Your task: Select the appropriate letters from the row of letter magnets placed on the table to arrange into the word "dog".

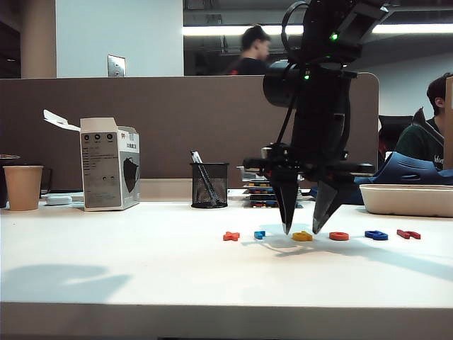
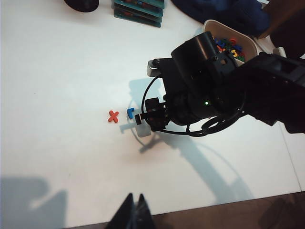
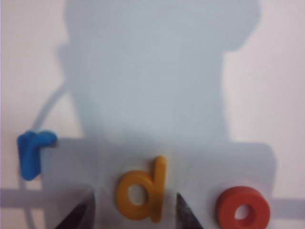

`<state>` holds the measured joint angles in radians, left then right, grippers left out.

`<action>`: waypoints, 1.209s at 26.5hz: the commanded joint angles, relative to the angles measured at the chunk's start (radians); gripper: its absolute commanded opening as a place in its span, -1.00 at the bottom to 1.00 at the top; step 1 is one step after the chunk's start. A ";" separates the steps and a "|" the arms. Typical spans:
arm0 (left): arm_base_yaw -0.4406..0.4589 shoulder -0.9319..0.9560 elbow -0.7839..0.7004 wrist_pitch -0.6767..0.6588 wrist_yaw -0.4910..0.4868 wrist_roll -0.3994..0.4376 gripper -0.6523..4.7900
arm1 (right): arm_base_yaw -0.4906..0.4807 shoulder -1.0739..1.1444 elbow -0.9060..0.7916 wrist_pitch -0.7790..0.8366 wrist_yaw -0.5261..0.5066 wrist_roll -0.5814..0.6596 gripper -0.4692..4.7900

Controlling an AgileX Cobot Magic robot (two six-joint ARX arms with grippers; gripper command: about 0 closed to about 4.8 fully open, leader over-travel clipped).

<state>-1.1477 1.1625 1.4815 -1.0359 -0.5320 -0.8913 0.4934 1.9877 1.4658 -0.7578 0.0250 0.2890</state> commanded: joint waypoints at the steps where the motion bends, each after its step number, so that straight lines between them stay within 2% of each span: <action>1: 0.000 -0.002 0.003 0.002 -0.006 0.001 -0.78 | 0.001 0.011 0.005 0.003 0.003 0.007 -0.02; 23: 0.000 -0.002 0.003 0.002 -0.006 0.001 -0.78 | 0.001 0.039 0.005 -0.054 0.002 0.026 -0.08; 26: 0.000 -0.002 0.003 0.002 -0.006 0.001 -0.78 | 0.001 0.040 0.005 -0.052 0.002 0.026 -0.38; 32: 0.000 -0.002 0.003 0.002 -0.006 0.001 -0.78 | 0.001 0.040 0.005 -0.048 0.001 0.026 -0.38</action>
<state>-1.1481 1.1625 1.4815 -1.0363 -0.5323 -0.8913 0.4923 2.0129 1.4788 -0.7788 0.0383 0.3084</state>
